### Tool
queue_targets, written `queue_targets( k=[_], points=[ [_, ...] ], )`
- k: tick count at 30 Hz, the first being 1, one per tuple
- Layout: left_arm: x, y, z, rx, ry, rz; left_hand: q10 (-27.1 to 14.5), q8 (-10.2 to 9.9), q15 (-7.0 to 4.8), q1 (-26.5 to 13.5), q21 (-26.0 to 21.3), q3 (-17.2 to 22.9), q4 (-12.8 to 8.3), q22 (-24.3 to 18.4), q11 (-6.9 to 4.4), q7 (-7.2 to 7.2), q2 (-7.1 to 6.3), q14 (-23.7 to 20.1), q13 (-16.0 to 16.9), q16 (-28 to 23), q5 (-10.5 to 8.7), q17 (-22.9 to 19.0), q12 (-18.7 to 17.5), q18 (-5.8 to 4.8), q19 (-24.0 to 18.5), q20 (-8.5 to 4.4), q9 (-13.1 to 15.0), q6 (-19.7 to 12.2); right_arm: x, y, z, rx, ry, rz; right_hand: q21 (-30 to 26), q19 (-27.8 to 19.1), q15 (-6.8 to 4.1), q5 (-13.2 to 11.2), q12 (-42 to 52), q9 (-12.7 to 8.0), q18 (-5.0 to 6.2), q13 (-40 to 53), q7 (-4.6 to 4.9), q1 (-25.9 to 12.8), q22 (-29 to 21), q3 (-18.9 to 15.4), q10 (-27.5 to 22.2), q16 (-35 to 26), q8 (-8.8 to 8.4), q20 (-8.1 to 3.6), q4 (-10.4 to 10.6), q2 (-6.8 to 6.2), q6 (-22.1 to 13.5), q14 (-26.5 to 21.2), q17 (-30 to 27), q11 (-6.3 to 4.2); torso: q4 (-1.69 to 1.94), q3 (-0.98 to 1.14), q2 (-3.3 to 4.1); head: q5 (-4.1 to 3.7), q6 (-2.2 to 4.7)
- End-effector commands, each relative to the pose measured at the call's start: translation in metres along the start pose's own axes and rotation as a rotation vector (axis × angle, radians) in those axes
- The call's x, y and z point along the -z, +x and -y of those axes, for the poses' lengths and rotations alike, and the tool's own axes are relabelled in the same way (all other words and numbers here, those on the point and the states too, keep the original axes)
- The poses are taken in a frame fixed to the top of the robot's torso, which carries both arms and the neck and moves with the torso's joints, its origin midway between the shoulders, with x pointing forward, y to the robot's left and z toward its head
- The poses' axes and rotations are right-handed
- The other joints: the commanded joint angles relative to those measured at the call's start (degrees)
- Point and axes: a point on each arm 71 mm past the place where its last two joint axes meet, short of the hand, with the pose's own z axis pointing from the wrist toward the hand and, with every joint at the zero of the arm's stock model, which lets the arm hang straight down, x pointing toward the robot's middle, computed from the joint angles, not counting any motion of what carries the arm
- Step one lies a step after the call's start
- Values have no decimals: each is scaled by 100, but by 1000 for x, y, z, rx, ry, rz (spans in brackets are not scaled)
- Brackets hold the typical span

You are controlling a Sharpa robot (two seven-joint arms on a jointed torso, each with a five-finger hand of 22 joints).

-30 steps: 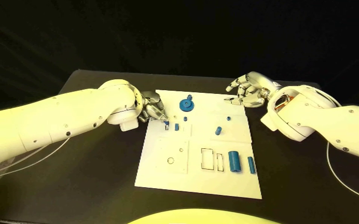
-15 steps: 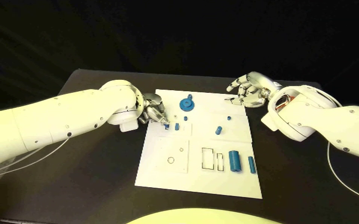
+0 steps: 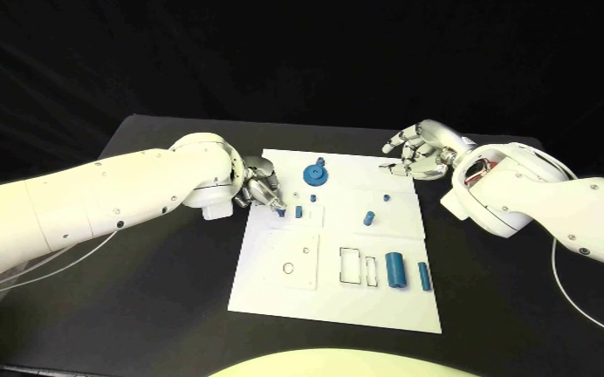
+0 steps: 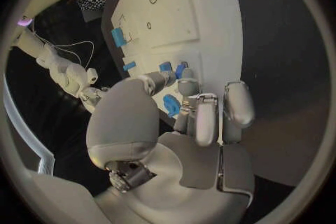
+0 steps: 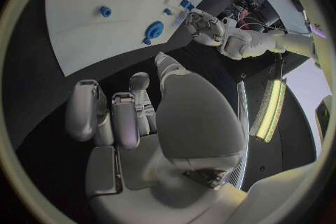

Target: Assemble the parts on the task board

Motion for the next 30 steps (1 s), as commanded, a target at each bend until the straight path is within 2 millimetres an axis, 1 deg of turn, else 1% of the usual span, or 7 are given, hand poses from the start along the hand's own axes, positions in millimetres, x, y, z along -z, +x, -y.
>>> queue_targets(
  k=[1, 8, 15, 19, 30],
  points=[
    [0, 1, 1, -22, 5, -13, 50, 16, -37, 6, 26, 1022, -1050, 8, 0, -2, 9, 414, 5, 25, 31, 639, 24, -115, 30, 2, 6, 52, 0, 1, -1, 4, -13, -13, -22, -23, -56, 24, -4, -9, 114, -5, -10, -54, 562, 35, 34, -17, 27, -18, 11, 4, 3, 203, 41, -21, -4, 2, 3, -4, -4],
    [-1, 2, 2, -26, 3, -16, 48, 15, -38, 6, 25, 1023, -1053, 7, 0, -3, 6, 413, -5, 24, 31, 637, 18, -114, 29, 2, 5, 55, 0, 2, -1, 3, -13, -15, -22, -23, -56, 24, -4, -9, 114, -5, -10, -54, 562, 35, 34, -17, 27, -18, 11, 4, 3, 203, 41, -21, 4, 1, 0, -23, -2],
    [-1, 4, 2, -37, 3, -35, 56, 12, -38, 8, 26, 1024, -1056, 8, -1, -4, 3, 414, 13, 26, 32, 641, 28, -115, 28, 1, 2, 62, 0, 2, -1, 3, -13, -15, -22, -23, -56, 24, -4, -9, 114, -5, -10, -54, 562, 35, 34, -17, 27, -18, 11, 4, 3, 203, 41, -21, -1, 1, -1, -20, -15],
    [-1, 4, 2, -40, 1, -41, 62, 10, -39, 11, 31, 1026, -1062, 18, -3, -5, -2, 417, 27, 31, 36, 654, 36, -117, 35, 0, 1, 67, 1, 2, -1, 3, -13, -15, -22, -23, -56, 24, -4, -9, 114, -5, -10, -54, 562, 35, 34, -17, 27, -18, 11, 4, 3, 203, 41, -21, 3, 3, -1, -21, -23],
    [-1, 5, 2, -47, -3, -40, 67, 8, -39, 13, 30, 1029, -1069, 14, -4, -6, -9, 419, 36, 35, 43, 662, 41, -116, 31, 0, -1, 73, 1, 2, -1, 3, -13, -15, -22, -23, -56, 24, -4, -9, 114, -5, -10, -54, 562, 35, 34, -17, 27, -18, 11, 4, 3, 203, 41, -21, 1, 0, 1, -14, -23]
  ],
)
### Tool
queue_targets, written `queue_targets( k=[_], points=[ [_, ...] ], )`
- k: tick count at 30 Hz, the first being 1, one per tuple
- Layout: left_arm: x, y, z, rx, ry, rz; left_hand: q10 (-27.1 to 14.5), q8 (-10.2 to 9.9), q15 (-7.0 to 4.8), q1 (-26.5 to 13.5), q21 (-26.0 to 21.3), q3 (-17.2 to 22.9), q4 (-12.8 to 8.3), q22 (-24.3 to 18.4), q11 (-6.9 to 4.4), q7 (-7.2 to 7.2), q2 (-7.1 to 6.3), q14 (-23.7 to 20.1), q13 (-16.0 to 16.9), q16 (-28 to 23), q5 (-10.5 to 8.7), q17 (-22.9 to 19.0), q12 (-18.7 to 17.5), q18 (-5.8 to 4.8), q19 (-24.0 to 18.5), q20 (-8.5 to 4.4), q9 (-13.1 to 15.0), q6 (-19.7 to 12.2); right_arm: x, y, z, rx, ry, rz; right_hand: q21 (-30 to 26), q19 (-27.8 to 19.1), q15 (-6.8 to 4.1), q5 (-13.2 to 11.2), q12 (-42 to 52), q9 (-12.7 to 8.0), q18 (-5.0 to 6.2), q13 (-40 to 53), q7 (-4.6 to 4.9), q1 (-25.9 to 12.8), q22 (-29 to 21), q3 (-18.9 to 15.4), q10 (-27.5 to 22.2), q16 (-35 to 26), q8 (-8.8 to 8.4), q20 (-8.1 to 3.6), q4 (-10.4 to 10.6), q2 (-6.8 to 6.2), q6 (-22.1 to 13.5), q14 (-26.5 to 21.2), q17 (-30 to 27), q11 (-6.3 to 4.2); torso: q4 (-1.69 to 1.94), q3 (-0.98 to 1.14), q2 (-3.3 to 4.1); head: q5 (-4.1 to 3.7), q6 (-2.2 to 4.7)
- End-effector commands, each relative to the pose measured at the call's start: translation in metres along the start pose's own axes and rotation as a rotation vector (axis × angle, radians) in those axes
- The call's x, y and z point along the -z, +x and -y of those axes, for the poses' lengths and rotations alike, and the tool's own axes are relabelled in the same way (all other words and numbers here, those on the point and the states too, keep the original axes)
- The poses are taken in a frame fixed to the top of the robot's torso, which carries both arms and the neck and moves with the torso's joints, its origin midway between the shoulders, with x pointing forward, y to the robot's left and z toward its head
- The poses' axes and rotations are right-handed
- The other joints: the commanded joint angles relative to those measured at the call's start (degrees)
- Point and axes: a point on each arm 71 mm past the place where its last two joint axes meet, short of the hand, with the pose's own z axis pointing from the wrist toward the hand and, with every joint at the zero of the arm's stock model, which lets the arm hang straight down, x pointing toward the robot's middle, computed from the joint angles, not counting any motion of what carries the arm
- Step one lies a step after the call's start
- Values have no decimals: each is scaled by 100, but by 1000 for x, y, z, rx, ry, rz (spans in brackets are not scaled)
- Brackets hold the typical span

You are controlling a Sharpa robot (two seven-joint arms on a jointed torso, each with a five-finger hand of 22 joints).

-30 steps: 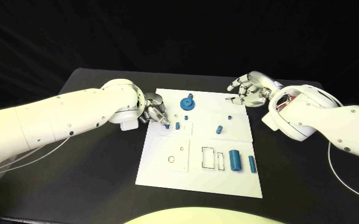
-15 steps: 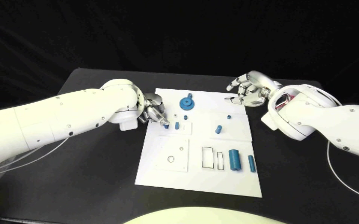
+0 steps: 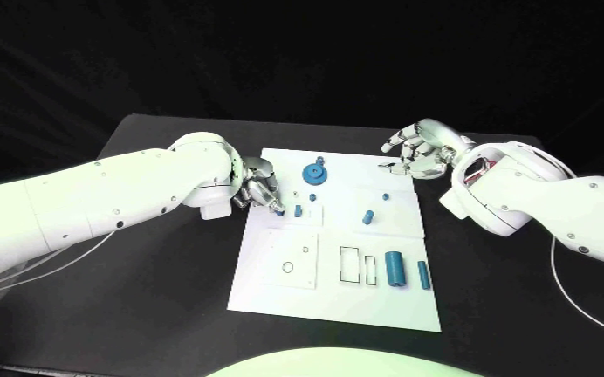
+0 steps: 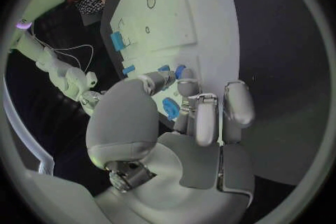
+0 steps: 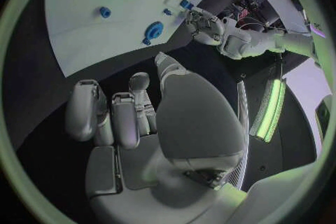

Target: Assemble the parts on the task board

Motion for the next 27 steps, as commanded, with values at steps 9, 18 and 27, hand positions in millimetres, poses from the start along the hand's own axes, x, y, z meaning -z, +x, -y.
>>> queue_targets(
  k=[9, 18, 27],
  points=[
    [-2, 4, 4, -19, 4, -20, 45, 11, -40, 49, 30, 1029, -1069, 1, 15, -5, 26, 419, 5, 35, 30, 662, 20, -116, 32, -1, 1, 33, 1, 1, -1, 5, -13, -13, -22, -23, -56, 25, -4, -9, 115, -5, -10, -54, 559, 35, 34, -17, 28, -18, 11, 4, 3, 203, 43, -21, -5, -3, 3, -6, -10],
    [-5, 7, 9, -17, 12, -30, 62, 5, -40, 45, 32, 1030, -1068, 4, 14, -6, 21, 421, 35, 39, 39, 671, 37, -117, 31, -2, -4, 48, 1, 1, -1, 5, -13, -11, -22, -23, -56, 25, -4, -9, 115, -5, -10, -54, 559, 35, 34, -17, 28, -18, 11, 4, 3, 203, 43, -21, 9, -5, 1, -17, -31],
    [-8, 7, 11, -13, 8, -29, 82, -3, -39, 16, 33, 1025, -1043, 6, 15, -6, 26, 418, 56, 36, 48, 660, 50, -118, 30, -2, -11, 66, 1, 1, -1, 5, -13, -11, -22, -23, -56, 25, -4, -9, 115, -5, -10, -54, 559, 35, 34, -17, 28, -18, 11, 4, 3, 203, 43, -21, -1, 2, -5, -12, -28]
  ],
)
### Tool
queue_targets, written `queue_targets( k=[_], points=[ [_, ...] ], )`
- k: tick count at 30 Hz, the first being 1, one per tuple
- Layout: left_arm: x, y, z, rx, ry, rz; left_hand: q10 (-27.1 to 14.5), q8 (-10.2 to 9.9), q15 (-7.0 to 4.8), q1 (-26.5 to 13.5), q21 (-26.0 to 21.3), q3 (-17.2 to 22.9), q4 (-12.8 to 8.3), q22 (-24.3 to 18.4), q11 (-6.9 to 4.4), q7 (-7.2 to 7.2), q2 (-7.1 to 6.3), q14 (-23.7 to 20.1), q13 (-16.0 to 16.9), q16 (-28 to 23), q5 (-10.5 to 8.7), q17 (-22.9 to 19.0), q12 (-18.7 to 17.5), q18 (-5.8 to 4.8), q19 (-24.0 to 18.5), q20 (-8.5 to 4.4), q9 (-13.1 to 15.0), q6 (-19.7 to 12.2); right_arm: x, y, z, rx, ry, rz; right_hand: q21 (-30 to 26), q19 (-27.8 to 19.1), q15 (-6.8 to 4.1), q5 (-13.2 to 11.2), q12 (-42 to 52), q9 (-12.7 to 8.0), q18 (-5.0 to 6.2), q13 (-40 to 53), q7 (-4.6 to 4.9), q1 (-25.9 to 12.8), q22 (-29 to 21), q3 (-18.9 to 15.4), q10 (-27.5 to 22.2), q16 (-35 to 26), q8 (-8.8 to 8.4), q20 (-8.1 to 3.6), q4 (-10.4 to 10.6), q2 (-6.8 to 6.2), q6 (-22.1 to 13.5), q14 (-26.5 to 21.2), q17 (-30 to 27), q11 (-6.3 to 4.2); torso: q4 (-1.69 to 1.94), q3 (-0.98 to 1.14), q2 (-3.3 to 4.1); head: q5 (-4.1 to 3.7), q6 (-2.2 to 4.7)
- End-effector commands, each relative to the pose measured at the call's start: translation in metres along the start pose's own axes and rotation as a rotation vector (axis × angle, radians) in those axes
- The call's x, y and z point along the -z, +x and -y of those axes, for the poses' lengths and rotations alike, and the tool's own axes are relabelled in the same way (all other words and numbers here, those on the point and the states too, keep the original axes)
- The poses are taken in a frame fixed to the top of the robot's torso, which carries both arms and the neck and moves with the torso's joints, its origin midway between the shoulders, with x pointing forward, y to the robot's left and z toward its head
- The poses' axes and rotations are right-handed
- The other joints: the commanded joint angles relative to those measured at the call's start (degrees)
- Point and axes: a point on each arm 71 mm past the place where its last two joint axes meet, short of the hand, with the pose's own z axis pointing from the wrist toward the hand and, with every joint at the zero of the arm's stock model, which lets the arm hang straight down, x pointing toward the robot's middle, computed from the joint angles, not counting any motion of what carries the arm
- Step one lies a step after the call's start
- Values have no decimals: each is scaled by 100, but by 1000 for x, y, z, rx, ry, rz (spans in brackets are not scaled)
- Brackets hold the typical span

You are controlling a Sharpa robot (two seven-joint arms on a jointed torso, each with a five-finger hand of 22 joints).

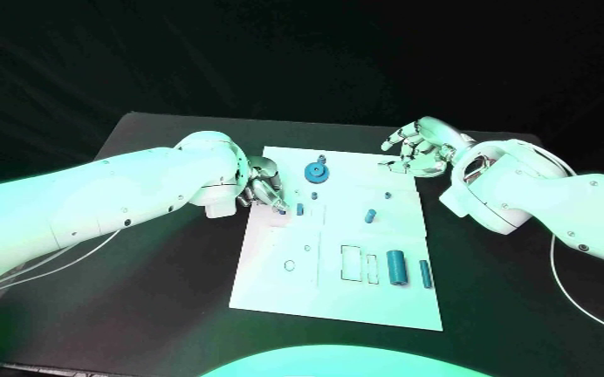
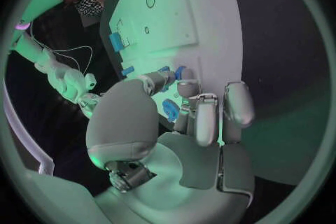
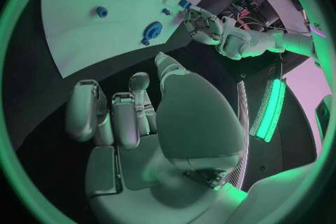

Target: Assemble the parts on the task board

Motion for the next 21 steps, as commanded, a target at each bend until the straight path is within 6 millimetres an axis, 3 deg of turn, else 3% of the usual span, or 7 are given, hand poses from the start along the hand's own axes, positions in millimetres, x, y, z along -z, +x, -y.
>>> queue_targets(
  k=[1, 14, 21],
  points=[
    [-2, 4, 3, -1, 8, -23, 32, -5, -39, 11, 33, 1025, -1043, 2, 5, -10, 21, 418, 5, 36, 19, 660, 21, -117, 31, -2, -9, 24, 0, 1, -1, 6, -14, -10, -22, -23, -55, 25, -4, -9, 114, -6, -10, -54, 561, 35, 34, -17, 28, -18, 11, 4, 3, 203, 44, -21, -6, 5, -5, 0, 6],
    [-5, 3, -1, 0, -9, -17, -47, -49, -29, -118, -26, 901, -933, -108, 18, -6, 10, 385, -162, -12, -41, 541, -111, -95, -64, 9, -14, -26, 0, 1, -1, 6, -14, -9, -48, -20, -59, 29, -21, -13, 116, -40, -13, -82, 549, 39, 36, -35, 41, -23, 12, -8, -1, 203, 30, -23, 1, 2, -4, -21, 17],
    [-6, 2, -2, 7, -12, -7, -149, -185, -29, -410, -115, 74, -471, -200, 14, -34, -20, 356, -264, -59, -131, 437, -187, -80, -123, 15, -69, -95, 0, 1, -1, 6, -14, -9, -48, -20, -59, 29, -21, -13, 116, -40, -13, -82, 549, 39, 36, -35, 41, -23, 12, -8, -1, 203, 30, -23, 1, 0, 0, -22, 24]
  ],
)
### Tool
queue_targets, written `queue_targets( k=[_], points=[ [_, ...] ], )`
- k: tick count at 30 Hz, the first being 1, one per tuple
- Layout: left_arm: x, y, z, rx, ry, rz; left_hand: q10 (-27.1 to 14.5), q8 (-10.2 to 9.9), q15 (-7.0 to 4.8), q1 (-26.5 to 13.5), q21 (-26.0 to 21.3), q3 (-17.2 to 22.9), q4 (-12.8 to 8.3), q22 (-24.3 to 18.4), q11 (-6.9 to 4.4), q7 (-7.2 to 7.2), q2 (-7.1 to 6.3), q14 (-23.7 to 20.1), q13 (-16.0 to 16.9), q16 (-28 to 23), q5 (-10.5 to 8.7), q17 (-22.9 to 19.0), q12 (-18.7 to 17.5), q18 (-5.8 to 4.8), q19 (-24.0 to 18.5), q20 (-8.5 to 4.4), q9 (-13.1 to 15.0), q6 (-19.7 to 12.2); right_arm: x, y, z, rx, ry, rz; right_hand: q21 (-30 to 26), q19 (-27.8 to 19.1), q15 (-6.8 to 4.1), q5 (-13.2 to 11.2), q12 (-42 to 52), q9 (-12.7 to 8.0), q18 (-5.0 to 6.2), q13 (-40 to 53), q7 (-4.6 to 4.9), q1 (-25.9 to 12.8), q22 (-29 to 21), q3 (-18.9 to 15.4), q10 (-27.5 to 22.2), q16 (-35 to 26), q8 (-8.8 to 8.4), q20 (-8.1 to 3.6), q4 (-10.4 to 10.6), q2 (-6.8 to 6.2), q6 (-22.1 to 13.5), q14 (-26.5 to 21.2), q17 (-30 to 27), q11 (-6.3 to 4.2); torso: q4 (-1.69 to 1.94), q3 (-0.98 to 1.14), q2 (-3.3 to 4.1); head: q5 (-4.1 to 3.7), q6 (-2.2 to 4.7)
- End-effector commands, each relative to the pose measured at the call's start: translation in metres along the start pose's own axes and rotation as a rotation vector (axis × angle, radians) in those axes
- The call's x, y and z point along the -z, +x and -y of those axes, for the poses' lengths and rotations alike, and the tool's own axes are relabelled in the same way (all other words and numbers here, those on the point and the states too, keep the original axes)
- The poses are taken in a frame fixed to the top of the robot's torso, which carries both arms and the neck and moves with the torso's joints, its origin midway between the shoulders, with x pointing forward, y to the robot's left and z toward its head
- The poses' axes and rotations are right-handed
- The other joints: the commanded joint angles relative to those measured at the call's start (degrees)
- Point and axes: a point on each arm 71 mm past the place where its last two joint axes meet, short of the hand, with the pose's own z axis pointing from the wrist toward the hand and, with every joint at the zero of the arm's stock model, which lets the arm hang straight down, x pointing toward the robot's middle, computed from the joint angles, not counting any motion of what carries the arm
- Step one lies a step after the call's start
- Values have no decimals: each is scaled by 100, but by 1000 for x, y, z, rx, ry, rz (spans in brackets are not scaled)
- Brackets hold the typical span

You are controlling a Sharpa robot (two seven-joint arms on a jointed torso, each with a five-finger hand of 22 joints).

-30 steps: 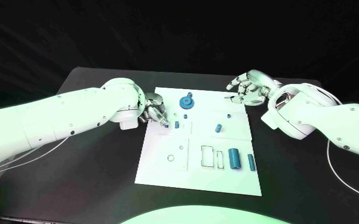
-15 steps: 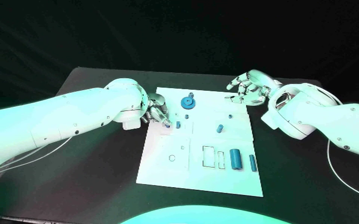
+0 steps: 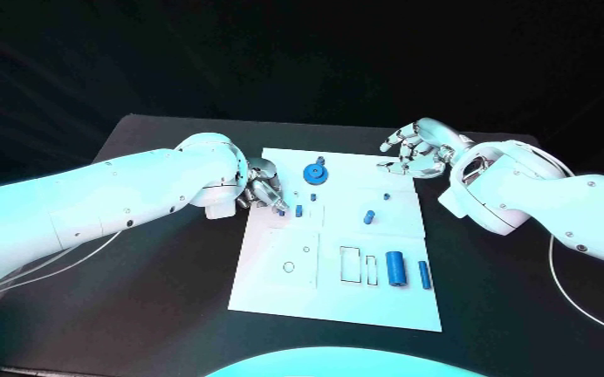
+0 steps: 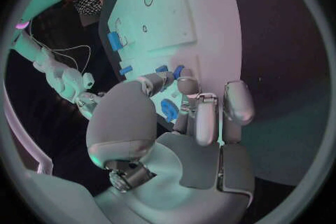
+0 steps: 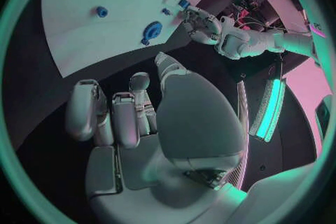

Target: Assemble the parts on the task board

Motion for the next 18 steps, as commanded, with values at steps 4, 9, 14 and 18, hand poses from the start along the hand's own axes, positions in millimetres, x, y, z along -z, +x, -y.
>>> queue_targets(
  k=[4, 9, 14, 18],
  points=[
    [-2, 2, -1, 5, -3, -1, -87, -126, -25, -155, -49, -401, 152, -29, 16, 12, -43, 354, 35, -32, -16, 427, -5, -79, -46, 8, -90, 67, 0, 1, -1, 6, -14, -10, -33, -23, -38, 28, -28, -6, 118, -12, -12, -66, 546, 22, 11, -39, 20, -23, -3, 13, -3, 224, 27, -1, -1, 0, 3, -1, -2],
    [-1, 2, -2, 13, -2, 10, -98, -182, -20, -175, -70, -953, 481, -40, 25, 22, -109, 352, 66, -35, -30, 419, 13, -78, -38, 12, -127, 116, 0, 1, -1, 6, -15, -10, -33, -23, -38, 28, -28, -6, 118, -12, -12, -66, 546, 22, 11, -39, 20, -23, -3, 13, -3, 224, 27, -1, -1, -1, 2, -3, 6],
    [0, 1, -3, 20, -1, 21, -92, -191, -20, -141, -77, -1171, 637, -43, 25, 20, -127, 354, 94, -31, -42, 425, 31, -77, -33, 11, -132, 137, 0, 1, -1, 6, -15, -9, -33, -23, -38, 28, -28, -6, 118, -12, -12, -66, 546, 22, 11, -39, 20, -23, -3, 13, -3, 224, 27, -1, -1, 0, 3, -8, 16],
    [1, 0, -4, 27, -1, 32, -96, -197, -20, -103, -87, -1344, 788, -54, 25, 20, -163, 351, 101, -36, -85, 413, 33, -75, -37, 12, -134, 144, 0, 1, -1, 6, -15, -9, -33, -23, -38, 28, -28, -6, 118, -12, -12, -66, 546, 22, 11, -39, 20, -23, -3, 13, -3, 224, 27, -1, -4, 1, 1, -10, 26]
  ],
)
